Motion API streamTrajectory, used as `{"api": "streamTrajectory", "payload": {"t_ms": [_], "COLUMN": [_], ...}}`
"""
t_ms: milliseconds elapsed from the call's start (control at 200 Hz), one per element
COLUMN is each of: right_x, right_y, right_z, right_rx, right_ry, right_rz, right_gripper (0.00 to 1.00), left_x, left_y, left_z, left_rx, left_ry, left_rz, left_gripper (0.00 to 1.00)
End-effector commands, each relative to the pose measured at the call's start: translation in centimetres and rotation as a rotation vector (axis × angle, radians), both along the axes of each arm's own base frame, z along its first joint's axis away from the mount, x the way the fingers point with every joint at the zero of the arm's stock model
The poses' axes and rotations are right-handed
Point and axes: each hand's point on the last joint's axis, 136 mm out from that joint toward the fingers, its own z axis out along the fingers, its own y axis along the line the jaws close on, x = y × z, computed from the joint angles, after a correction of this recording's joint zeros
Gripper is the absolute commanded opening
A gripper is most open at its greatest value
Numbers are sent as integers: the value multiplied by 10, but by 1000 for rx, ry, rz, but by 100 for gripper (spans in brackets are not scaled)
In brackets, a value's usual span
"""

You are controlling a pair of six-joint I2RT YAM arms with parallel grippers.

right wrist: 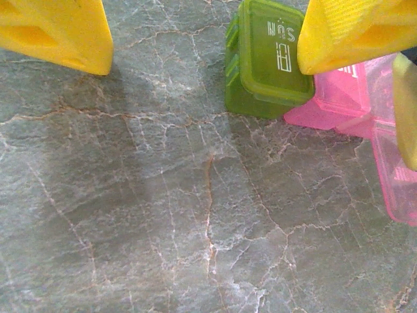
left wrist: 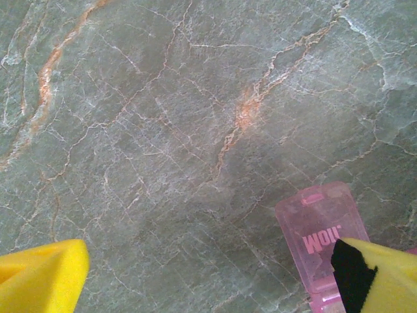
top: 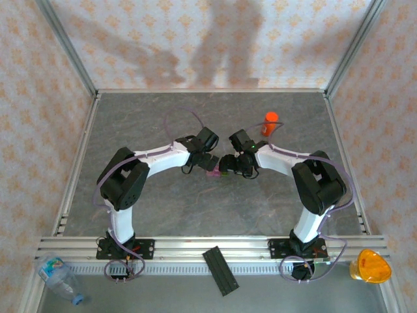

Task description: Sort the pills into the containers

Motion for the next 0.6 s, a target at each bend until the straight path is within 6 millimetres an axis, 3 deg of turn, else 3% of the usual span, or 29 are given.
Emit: {"api": "streamTrajectory", "payload": {"t_ms": [0, 295, 415, 596], "right_x": [-7, 26, 33, 50], "right_y": [-14, 0, -6, -30], "right_z": [-5, 72, 96, 130], "right_rx": [-77, -38, -63, -127], "right_ry": [46, -100, -149, -234], "right_rz": [-7, 2, -9, -63], "right_gripper": [74, 76, 78, 90], "left_x": [8, 20, 19, 13], "left_y": [-5, -3, 5, 21], "left_z": [22, 90, 122, 166], "left_rx": [-77, -235, -280, -325], "left_ry": [-30, -168, -231, -343], "left_rz": [29, 94, 112, 134], "left_gripper": [98, 100, 100, 100]}}
